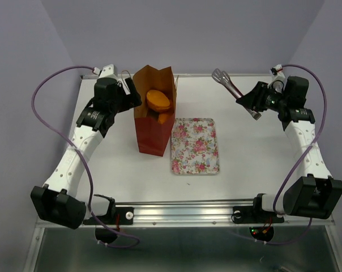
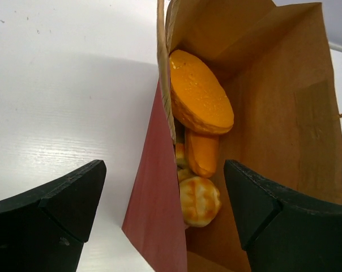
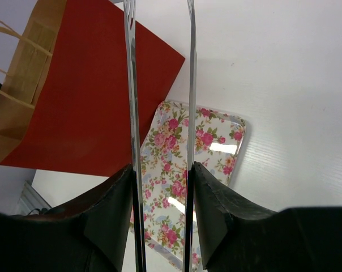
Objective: Take the fake bread out of the paper bag
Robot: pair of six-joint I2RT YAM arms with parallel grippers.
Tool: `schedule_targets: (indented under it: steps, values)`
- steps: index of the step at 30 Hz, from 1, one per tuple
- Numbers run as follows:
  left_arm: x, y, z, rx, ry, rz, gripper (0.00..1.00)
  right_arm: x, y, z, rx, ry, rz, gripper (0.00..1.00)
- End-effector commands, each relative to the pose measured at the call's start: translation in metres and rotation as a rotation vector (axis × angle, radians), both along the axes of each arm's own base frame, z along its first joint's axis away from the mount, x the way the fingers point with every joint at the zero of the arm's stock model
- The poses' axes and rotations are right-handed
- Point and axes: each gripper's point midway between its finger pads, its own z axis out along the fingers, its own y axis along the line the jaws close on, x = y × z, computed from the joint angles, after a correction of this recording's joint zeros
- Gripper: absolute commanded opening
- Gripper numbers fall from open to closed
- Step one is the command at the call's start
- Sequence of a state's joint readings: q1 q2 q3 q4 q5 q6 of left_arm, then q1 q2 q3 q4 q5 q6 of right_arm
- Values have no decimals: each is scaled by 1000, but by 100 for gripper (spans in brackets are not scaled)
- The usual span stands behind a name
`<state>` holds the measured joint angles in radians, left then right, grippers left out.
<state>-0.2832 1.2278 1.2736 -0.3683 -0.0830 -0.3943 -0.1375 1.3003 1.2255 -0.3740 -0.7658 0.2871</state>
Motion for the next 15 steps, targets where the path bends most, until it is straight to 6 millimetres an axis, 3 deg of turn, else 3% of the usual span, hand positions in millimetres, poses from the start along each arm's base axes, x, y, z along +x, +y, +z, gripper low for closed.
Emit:
schedule_targets:
  steps: [1,2,5,6,8,9,13,15]
  values:
    - [21,-3,18,39,-49,7,97,-5,3,19,5,-75,21,49]
    - [26,-4,21,49,-57,2,86,-5,3,20,5,-77,19,49]
    - [40,-7,6,80,-14,-2,67,-6,3,21,3,-81,20,49]
    - [46,-10,1,93,-3,-10,53,-6,3,20,3,-79,18,50]
    - [51,-10,-2,108,5,-4,35,-7,2,21,1,-82,14,50]
    - [55,-9,1,119,2,2,18,-7,2,21,1,-83,12,50]
    - [63,9,20,194,-44,75,0,-8,2,22,-2,-86,9,50]
    - [65,15,37,224,-96,93,0,-9,2,22,-3,-88,7,49]
